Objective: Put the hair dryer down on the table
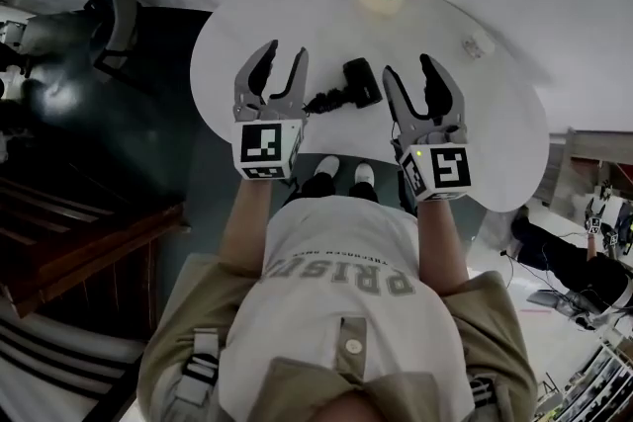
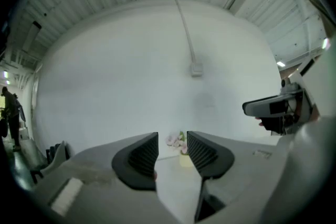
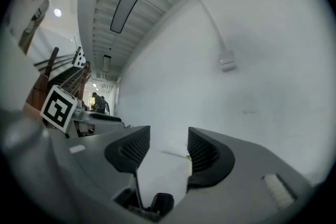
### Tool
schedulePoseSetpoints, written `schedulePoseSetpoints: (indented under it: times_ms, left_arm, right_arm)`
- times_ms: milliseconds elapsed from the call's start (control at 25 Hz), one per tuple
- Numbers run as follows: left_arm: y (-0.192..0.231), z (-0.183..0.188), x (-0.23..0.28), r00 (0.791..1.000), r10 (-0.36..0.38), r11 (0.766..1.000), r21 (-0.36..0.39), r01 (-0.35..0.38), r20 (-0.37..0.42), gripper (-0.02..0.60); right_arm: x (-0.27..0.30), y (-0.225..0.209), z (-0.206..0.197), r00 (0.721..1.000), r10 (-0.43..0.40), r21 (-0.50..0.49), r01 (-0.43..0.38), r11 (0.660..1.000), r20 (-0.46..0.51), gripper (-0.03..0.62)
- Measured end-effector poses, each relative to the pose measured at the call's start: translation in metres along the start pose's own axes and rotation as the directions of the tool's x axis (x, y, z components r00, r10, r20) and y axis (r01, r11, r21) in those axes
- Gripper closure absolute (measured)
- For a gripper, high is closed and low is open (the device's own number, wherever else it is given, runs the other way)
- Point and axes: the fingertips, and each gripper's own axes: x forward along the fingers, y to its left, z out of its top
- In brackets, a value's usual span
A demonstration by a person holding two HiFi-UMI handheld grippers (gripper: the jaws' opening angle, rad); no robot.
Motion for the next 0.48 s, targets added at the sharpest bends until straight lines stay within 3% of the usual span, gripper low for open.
schedulePoseSetpoints:
  times_ms: [160, 280, 320, 480]
  left_arm:
    - [0.003, 0.008, -0.007, 0.997, 0.034, 0.999, -0.042, -0.030, 0.075, 0.434]
    - [0.004, 0.016, -0.015, 0.992, 0.049, 0.998, -0.045, -0.044, 0.118, 0.469]
    - [0.004, 0.018, -0.016, 0.990, 0.048, 0.998, -0.049, -0.042, 0.130, 0.471]
    - [0.006, 0.019, -0.020, 0.987, 0.062, 0.998, -0.036, -0.058, 0.149, 0.563]
  right_arm:
    - [-0.006, 0.003, 0.010, 0.999, -0.050, -0.101, 0.052, 0.994, 0.020, 0.476]
    - [-0.005, 0.005, 0.013, 0.998, -0.065, -0.111, 0.067, 0.992, 0.023, 0.534]
    - [-0.004, 0.004, 0.013, 0.997, -0.075, -0.108, 0.077, 0.991, 0.023, 0.582]
    - [-0.003, 0.001, 0.013, 0.996, -0.088, -0.091, 0.090, 0.992, 0.026, 0.589]
